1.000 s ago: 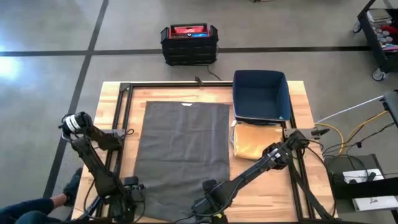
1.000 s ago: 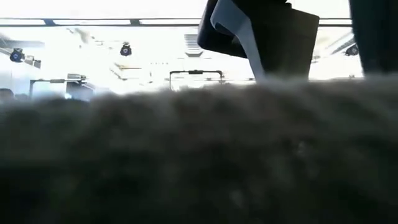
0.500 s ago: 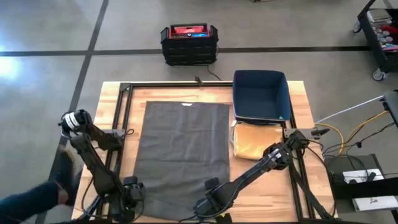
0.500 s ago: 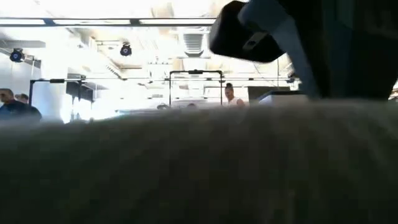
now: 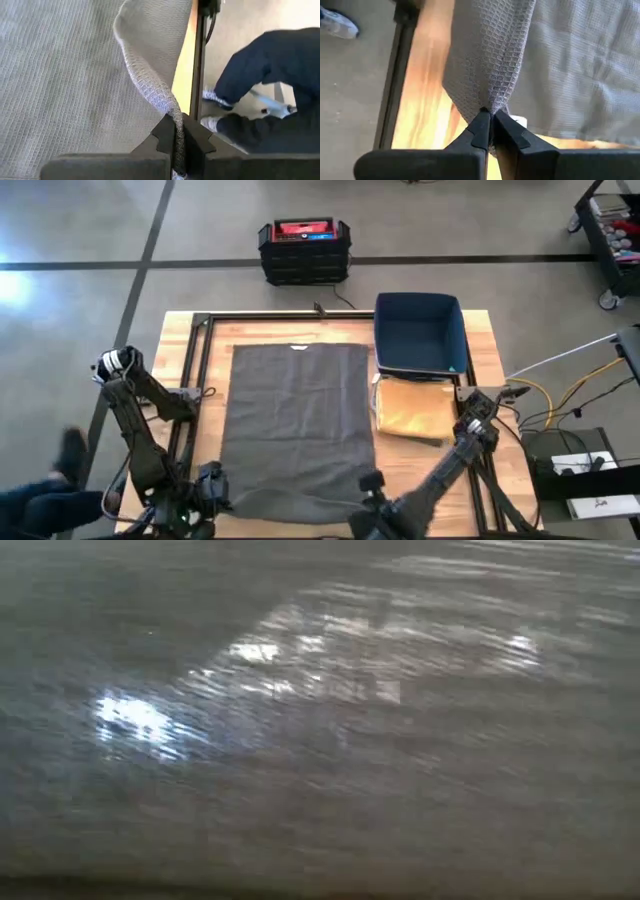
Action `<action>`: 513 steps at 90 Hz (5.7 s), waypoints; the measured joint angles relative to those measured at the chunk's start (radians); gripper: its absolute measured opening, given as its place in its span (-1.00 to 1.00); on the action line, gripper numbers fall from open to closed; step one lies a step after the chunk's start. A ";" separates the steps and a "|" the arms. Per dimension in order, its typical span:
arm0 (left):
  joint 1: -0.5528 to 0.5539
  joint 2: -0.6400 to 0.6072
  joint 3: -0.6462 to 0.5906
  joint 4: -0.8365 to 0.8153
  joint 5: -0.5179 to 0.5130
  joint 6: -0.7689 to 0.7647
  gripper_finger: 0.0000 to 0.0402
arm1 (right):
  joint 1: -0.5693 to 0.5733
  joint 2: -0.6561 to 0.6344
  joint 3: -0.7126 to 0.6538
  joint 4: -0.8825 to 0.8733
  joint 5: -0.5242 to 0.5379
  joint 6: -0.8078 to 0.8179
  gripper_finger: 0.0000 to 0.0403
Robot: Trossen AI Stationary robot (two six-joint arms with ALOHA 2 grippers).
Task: Fold towel
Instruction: Fold the gray kitchen towel
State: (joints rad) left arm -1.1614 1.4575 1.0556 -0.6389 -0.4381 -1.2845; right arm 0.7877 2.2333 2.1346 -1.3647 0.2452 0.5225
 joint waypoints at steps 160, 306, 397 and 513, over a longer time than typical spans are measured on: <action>0.111 -0.020 0.095 -0.879 -0.182 -0.431 -1.00 | -0.432 -0.204 -0.254 -0.175 0.334 0.142 -1.00; 0.552 -0.681 -0.588 -0.718 -0.559 -0.447 -1.00 | -1.035 -0.202 -0.532 0.481 0.297 -0.273 -1.00; 0.724 -0.618 -0.630 -0.587 -0.624 -0.322 -0.15 | -1.111 -0.201 -0.534 0.498 0.308 -0.346 -0.19; 0.399 -0.227 -0.622 0.254 0.211 0.117 -0.28 | -0.574 -0.455 -1.110 0.839 -0.222 -0.161 0.07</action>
State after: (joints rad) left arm -0.7623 1.2304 0.4339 -0.3848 -0.2271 -1.1678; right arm 0.2138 1.7786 1.0248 -0.5255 0.0231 0.3618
